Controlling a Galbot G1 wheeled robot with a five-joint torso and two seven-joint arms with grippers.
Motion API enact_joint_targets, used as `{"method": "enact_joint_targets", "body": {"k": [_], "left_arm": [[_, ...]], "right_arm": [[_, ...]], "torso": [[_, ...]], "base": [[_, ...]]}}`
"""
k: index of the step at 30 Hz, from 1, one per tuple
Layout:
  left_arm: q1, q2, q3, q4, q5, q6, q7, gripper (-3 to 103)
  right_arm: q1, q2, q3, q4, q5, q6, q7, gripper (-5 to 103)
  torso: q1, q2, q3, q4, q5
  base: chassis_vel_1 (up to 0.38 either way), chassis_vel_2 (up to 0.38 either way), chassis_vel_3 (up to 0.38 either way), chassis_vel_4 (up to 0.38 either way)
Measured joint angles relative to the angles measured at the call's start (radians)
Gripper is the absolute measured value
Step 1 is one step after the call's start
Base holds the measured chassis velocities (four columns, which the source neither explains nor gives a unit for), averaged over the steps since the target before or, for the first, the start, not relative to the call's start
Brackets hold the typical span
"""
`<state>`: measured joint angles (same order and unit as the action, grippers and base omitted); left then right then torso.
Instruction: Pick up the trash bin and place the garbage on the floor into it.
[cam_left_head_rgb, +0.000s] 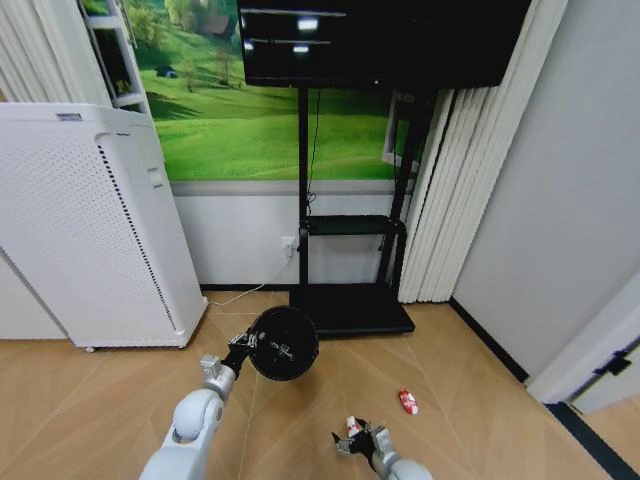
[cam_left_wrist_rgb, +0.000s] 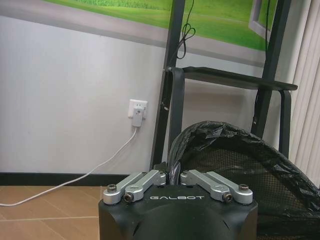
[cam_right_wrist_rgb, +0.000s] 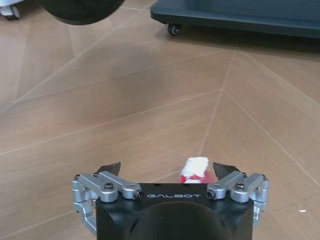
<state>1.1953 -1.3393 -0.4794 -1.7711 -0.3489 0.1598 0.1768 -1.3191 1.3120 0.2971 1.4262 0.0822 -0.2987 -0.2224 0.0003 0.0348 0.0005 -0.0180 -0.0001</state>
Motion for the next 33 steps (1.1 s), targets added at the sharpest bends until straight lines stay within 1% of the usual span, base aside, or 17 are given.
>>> {"method": "enact_joint_targets", "body": {"k": [4,8,12,20,21,23,24,25,26,28,29,30,32,33], "left_arm": [[-0.003,-0.007,0.004,-0.003,0.004,0.000,0.000,7],[-0.009,-0.012,0.007,-0.003,0.008,0.001,-0.004,7],[-0.009,-0.020,0.012,-0.001,0.017,0.004,-0.011,7],[-0.013,-0.036,0.015,0.012,0.032,0.006,-0.016,7],[-0.015,-0.040,0.016,0.016,0.037,0.006,-0.016,7],[-0.015,-0.043,0.015,0.017,0.039,0.006,-0.017,7],[-0.015,-0.045,0.016,0.018,0.040,0.006,-0.019,7],[-0.016,-0.047,0.018,0.020,0.041,0.006,-0.021,7],[-0.018,-0.048,0.021,0.023,0.045,0.006,-0.023,7],[-0.020,-0.048,0.022,0.025,0.046,0.006,-0.024,7],[-0.023,-0.049,0.023,0.027,0.048,0.006,-0.024,7],[-0.023,-0.049,0.023,0.027,0.048,0.006,-0.024,7],[-0.027,-0.052,0.024,0.032,0.051,0.007,-0.024,7],[-0.027,-0.052,0.024,0.032,0.052,0.007,-0.024,7]], "right_arm": [[0.040,-0.001,0.006,-0.044,0.006,-0.007,0.019,100],[0.070,-0.002,0.006,-0.082,0.008,-0.009,0.018,100],[0.096,-0.005,0.002,-0.129,-0.001,0.002,0.001,100],[0.117,-0.010,0.001,-0.185,-0.004,-0.009,-0.007,101],[0.120,-0.012,-0.001,-0.196,-0.004,-0.008,-0.007,92],[0.122,-0.013,-0.003,-0.202,-0.003,-0.006,-0.007,92],[0.124,-0.015,-0.007,-0.208,-0.001,-0.003,-0.007,87],[0.128,-0.017,-0.011,-0.218,0.000,0.003,-0.011,82],[0.134,-0.019,-0.016,-0.230,-0.001,0.011,-0.016,71],[0.136,-0.020,-0.017,-0.234,-0.002,0.013,-0.017,71],[0.139,-0.020,-0.018,-0.242,-0.002,0.019,-0.019,65],[0.139,-0.020,-0.018,-0.242,-0.002,0.019,-0.019,65],[0.141,-0.020,-0.018,-0.250,-0.003,0.030,-0.019,54],[0.141,-0.021,-0.018,-0.251,-0.003,0.033,-0.019,54]], "torso": [[0.000,0.000,0.000,0.0000,0.0000],[0.000,0.000,0.000,0.0000,0.0001],[0.000,0.000,0.000,0.0000,0.0003],[0.000,0.000,0.000,0.0000,0.0002],[0.000,0.000,0.000,0.0000,0.0002],[0.000,0.000,0.000,0.0000,0.0002],[0.000,0.000,0.000,0.0000,0.0001],[0.000,0.000,0.000,0.0000,0.0002],[0.000,0.000,0.000,0.0001,0.0001],[0.000,0.000,0.000,0.0000,0.0001],[0.000,0.000,0.000,0.0000,0.0002],[0.000,0.000,0.000,0.0000,0.0002],[0.000,0.000,0.000,0.0000,0.0000],[0.000,0.000,0.000,0.0001,0.0001]], "base": [[0.000,0.000,0.000,0.000],[0.000,0.000,0.000,0.000],[0.000,0.000,0.000,0.000],[0.000,0.000,0.000,0.000],[0.000,0.000,0.000,0.000],[0.000,0.000,0.000,0.000],[0.000,0.000,0.000,0.000],[0.000,0.000,0.000,0.000],[0.000,0.000,0.000,0.000],[0.000,0.000,0.000,0.000],[0.000,0.000,0.000,0.000],[0.000,0.000,0.000,0.000],[0.000,0.000,0.000,0.000],[0.000,0.000,0.000,0.000]]}}
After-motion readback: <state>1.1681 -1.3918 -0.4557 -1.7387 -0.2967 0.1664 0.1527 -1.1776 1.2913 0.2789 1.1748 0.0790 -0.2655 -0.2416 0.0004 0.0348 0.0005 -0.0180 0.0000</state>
